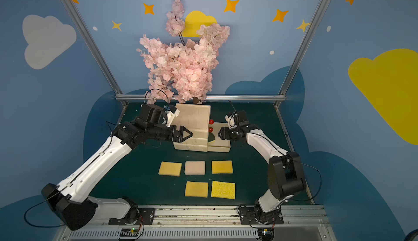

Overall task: Take the sponge out of the drawer
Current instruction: Place the sponge at the center of the board, then pick up the sponge from the drawer.

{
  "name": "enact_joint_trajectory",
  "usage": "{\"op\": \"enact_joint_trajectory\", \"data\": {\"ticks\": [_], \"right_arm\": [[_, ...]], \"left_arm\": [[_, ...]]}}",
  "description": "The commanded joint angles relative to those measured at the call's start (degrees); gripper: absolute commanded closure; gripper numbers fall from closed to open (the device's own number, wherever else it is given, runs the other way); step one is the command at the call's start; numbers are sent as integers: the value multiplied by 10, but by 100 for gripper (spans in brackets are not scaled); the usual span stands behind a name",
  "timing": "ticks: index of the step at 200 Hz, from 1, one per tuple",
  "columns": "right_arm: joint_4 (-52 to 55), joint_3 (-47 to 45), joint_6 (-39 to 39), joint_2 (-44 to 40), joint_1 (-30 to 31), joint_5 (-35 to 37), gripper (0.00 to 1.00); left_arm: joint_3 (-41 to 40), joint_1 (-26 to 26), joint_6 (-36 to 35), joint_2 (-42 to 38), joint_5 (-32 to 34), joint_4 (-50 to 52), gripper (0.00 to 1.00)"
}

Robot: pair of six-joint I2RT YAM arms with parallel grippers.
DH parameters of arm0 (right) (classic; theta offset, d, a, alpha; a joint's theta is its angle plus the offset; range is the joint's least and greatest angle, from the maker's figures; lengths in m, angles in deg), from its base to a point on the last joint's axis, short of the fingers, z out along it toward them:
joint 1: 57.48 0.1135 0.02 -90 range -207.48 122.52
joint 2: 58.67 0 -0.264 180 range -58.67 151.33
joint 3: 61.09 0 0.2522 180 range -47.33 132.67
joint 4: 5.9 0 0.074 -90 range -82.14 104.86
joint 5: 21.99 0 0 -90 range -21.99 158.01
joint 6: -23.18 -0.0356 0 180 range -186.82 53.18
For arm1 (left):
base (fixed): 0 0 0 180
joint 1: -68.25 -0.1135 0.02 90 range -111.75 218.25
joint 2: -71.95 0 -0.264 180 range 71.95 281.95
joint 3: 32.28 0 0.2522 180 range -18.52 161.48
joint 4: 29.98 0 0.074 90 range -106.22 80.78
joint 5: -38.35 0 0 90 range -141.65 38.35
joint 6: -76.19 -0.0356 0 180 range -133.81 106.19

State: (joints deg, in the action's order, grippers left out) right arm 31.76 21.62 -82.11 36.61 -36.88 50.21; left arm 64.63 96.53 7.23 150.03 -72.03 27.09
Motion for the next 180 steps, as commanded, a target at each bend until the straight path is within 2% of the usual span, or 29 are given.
{"op": "enact_joint_trajectory", "data": {"ticks": [1,13,35,87,118,153,169,180], "right_arm": [[61,67,25,64,11,-5,45],[91,105,30,106,16,0,49],[108,145,31,161,26,3,48],[102,180,15,220,28,1,46],[100,197,0,245,29,8,46],[86,202,-16,262,33,-6,46],[85,205,-22,269,35,-12,50],[88,207,-27,274,35,-6,57]], "left_arm": [[24,-31,-57,18,-60,12,0],[19,-46,-59,25,-81,-7,0],[-6,-68,-55,26,-109,-42,0],[-64,-107,-33,11,-163,-112,0],[-100,-138,10,6,-242,-178,0],[-118,-152,22,1,-249,-193,1],[-122,-154,22,-3,-250,-197,1],[-124,-155,22,-6,-247,-197,1]]}}
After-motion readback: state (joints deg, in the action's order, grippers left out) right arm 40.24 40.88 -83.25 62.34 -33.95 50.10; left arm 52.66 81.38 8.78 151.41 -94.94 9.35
